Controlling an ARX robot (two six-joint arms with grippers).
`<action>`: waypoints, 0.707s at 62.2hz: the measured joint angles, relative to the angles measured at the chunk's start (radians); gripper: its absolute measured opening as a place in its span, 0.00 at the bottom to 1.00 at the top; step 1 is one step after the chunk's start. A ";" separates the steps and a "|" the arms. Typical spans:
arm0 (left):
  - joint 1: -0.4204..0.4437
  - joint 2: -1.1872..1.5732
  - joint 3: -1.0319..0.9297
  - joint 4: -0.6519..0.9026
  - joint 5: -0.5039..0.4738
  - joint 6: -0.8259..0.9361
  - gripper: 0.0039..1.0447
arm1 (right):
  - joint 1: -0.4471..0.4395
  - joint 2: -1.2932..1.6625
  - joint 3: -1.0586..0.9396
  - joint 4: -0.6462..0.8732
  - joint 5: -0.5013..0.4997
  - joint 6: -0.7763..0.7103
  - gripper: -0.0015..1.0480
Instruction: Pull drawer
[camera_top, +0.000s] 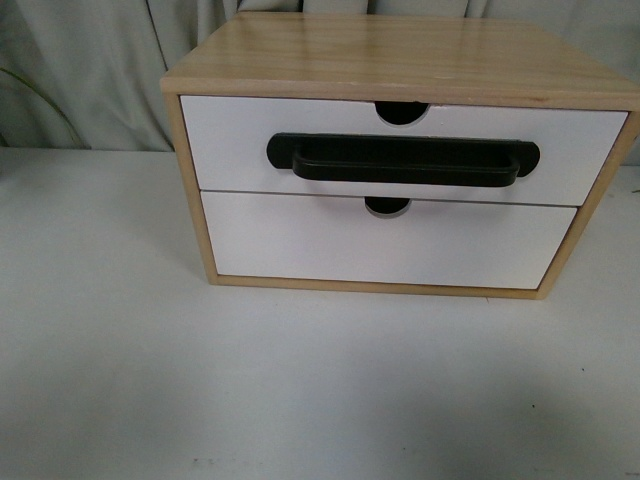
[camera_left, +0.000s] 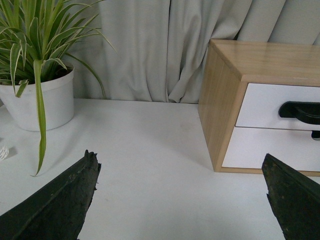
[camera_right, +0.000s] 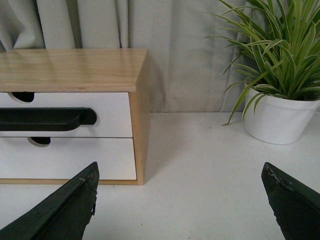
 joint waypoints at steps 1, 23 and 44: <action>0.000 0.000 0.000 0.000 0.000 0.000 0.94 | 0.000 0.000 0.000 0.000 0.000 0.000 0.91; 0.000 0.000 0.000 0.000 0.000 0.000 0.94 | 0.000 0.000 0.000 0.000 0.000 0.000 0.91; -0.032 0.021 0.013 -0.043 -0.098 0.006 0.94 | -0.001 0.023 0.018 -0.048 0.023 -0.011 0.91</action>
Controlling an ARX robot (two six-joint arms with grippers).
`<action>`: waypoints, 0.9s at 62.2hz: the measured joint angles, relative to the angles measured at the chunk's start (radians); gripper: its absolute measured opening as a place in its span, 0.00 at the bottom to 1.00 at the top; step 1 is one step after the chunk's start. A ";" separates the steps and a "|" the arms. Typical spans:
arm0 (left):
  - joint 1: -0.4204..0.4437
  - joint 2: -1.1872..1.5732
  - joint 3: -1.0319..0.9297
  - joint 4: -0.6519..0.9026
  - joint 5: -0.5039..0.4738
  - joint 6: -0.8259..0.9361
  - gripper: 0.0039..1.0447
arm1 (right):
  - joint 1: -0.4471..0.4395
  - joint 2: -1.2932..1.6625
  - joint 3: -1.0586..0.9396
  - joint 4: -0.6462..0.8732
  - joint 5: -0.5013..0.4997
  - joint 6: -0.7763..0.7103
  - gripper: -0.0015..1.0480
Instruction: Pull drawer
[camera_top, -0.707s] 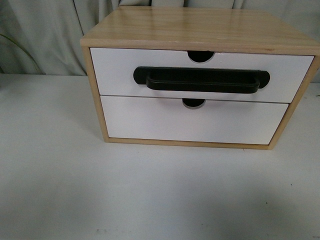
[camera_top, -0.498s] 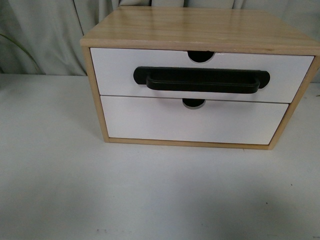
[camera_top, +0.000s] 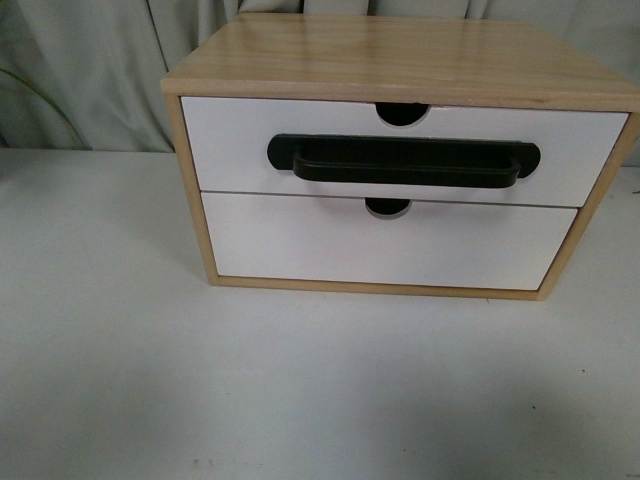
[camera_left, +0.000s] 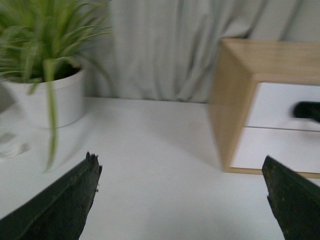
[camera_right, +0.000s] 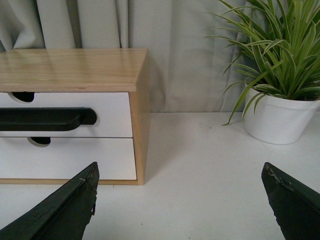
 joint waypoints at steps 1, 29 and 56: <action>-0.010 0.009 0.005 -0.014 -0.024 -0.001 0.94 | -0.003 0.013 0.010 -0.021 0.000 -0.005 0.91; -0.300 0.824 0.403 0.254 0.278 0.497 0.94 | -0.019 0.820 0.527 -0.239 -0.407 -0.558 0.91; -0.394 1.314 0.812 0.020 0.442 1.013 0.94 | 0.102 1.160 0.796 -0.407 -0.422 -0.938 0.91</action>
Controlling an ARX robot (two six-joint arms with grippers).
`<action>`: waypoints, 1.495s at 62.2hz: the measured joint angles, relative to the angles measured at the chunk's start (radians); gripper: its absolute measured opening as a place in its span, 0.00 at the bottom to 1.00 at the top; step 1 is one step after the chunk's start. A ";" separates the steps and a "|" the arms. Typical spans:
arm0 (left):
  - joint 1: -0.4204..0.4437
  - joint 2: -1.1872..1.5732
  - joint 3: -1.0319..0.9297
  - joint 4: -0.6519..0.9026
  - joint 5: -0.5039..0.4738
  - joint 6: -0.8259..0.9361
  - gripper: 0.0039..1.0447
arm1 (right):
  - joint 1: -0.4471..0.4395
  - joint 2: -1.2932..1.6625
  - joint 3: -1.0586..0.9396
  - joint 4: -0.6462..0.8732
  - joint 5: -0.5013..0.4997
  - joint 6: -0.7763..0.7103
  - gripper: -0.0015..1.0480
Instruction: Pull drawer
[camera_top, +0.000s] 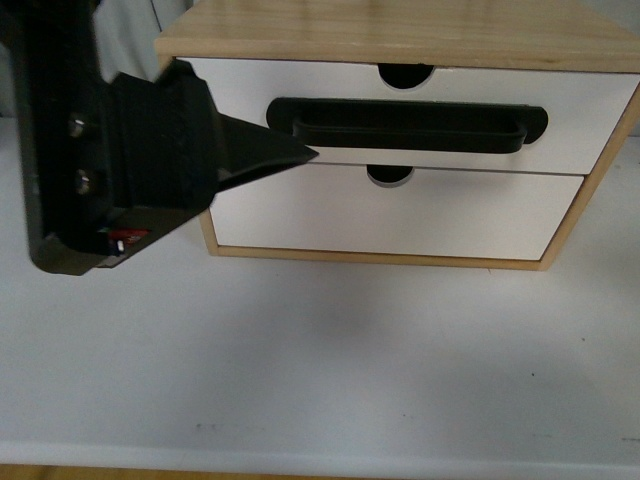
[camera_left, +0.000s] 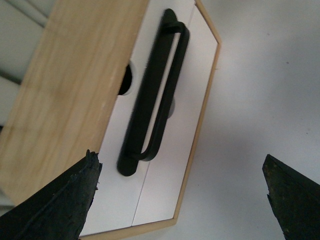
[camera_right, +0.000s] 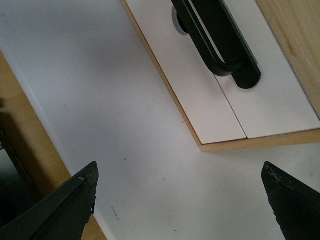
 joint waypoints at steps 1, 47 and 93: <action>-0.004 0.016 0.013 -0.017 0.001 0.011 0.94 | 0.001 0.005 0.003 0.000 -0.002 -0.005 0.91; -0.041 0.374 0.334 -0.241 -0.038 0.155 0.94 | 0.101 0.229 0.135 0.052 -0.052 -0.100 0.91; 0.018 0.486 0.399 -0.266 -0.109 0.265 0.94 | 0.135 0.301 0.164 0.108 -0.055 -0.083 0.91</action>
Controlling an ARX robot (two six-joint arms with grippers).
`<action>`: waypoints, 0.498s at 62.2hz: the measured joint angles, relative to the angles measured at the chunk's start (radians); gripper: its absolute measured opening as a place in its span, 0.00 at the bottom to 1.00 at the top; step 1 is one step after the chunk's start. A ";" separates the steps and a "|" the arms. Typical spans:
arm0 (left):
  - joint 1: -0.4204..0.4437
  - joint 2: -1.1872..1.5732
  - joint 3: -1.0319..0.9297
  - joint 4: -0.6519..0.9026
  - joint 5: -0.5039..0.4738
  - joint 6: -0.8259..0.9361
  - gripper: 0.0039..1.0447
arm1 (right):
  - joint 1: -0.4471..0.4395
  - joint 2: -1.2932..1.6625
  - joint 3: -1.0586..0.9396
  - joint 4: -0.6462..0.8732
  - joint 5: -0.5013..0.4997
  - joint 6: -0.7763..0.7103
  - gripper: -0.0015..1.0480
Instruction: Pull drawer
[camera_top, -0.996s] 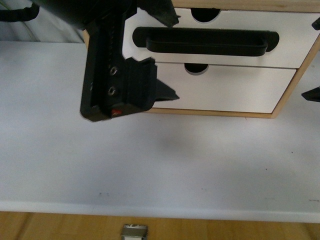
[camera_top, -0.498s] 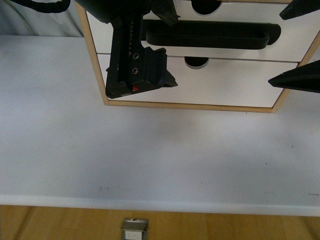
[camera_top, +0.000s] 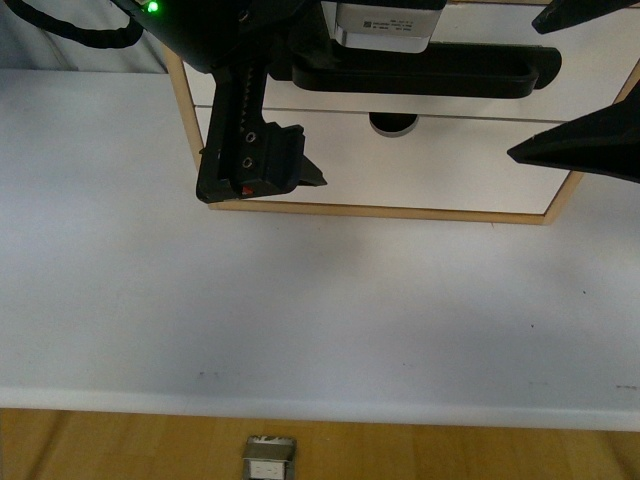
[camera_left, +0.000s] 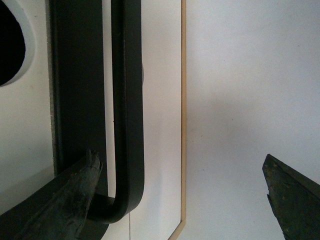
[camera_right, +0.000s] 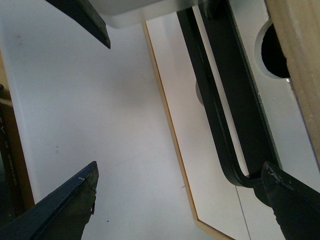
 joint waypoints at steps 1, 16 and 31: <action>0.000 0.000 0.000 -0.002 -0.001 0.005 0.94 | 0.000 0.002 0.000 0.000 0.002 -0.001 0.91; 0.002 0.002 0.004 -0.014 -0.005 0.036 0.94 | 0.005 0.071 0.025 0.012 0.019 -0.004 0.91; 0.002 0.006 0.009 -0.015 -0.002 0.038 0.94 | 0.021 0.129 0.068 0.026 0.006 -0.002 0.91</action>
